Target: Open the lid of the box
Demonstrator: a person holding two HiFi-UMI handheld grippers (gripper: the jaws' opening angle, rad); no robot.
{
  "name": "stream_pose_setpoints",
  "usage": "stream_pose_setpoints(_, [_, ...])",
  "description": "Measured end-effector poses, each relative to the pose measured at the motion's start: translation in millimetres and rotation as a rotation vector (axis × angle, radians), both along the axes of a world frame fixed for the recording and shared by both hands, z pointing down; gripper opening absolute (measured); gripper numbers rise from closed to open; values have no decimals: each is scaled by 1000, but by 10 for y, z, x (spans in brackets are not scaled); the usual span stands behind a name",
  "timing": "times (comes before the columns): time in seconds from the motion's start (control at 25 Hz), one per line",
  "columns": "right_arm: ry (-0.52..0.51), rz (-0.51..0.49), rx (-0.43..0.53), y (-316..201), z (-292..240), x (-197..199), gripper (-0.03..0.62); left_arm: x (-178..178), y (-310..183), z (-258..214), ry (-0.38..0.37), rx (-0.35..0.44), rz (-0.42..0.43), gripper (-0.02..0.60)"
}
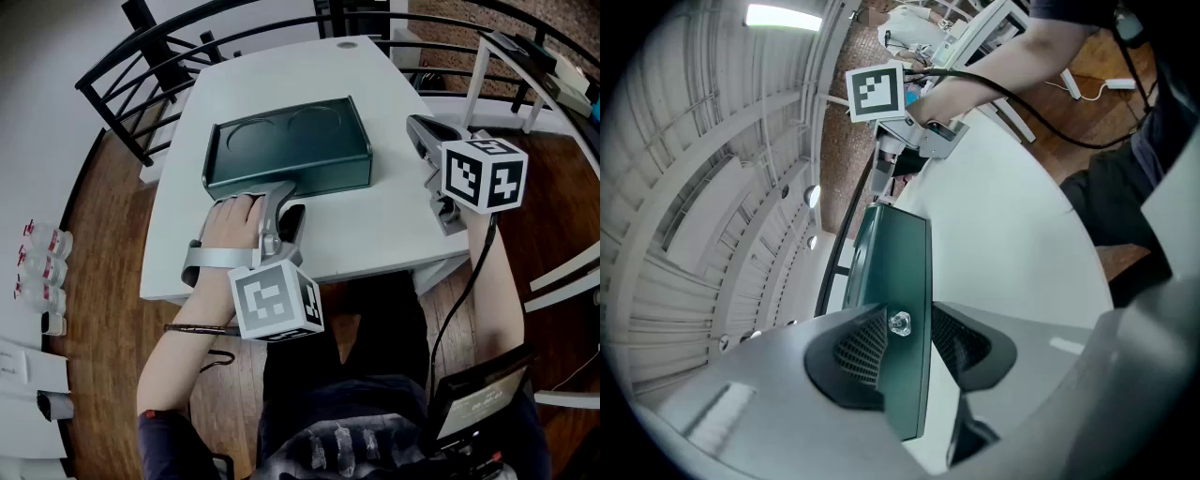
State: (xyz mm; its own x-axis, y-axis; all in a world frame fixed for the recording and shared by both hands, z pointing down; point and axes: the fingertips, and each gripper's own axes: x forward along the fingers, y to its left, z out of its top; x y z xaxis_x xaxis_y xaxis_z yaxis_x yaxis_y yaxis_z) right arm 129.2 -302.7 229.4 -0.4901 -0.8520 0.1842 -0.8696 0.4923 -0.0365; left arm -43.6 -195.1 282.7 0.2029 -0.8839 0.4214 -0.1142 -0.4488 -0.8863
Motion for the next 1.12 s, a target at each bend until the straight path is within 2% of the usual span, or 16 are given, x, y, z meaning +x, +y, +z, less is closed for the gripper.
stream_pose_setpoints(0.12, [2, -6, 3, 24, -12, -38, 5, -45, -43, 28, -21, 17, -22, 150])
stream_pose_setpoints(0.32, [2, -15, 7, 24, -27, -53, 5, -36, -68, -19, 17, 47, -33, 87])
stream_pose_setpoints(0.64, [0, -19, 5, -58, 22, -25, 5, 0, -11, -6, 60, 12, -29, 79])
stream_pose_setpoints(1.12, [-1, -12, 5, -46, 23, -22, 5, 58, 651, -7, 79, -21, 42, 78])
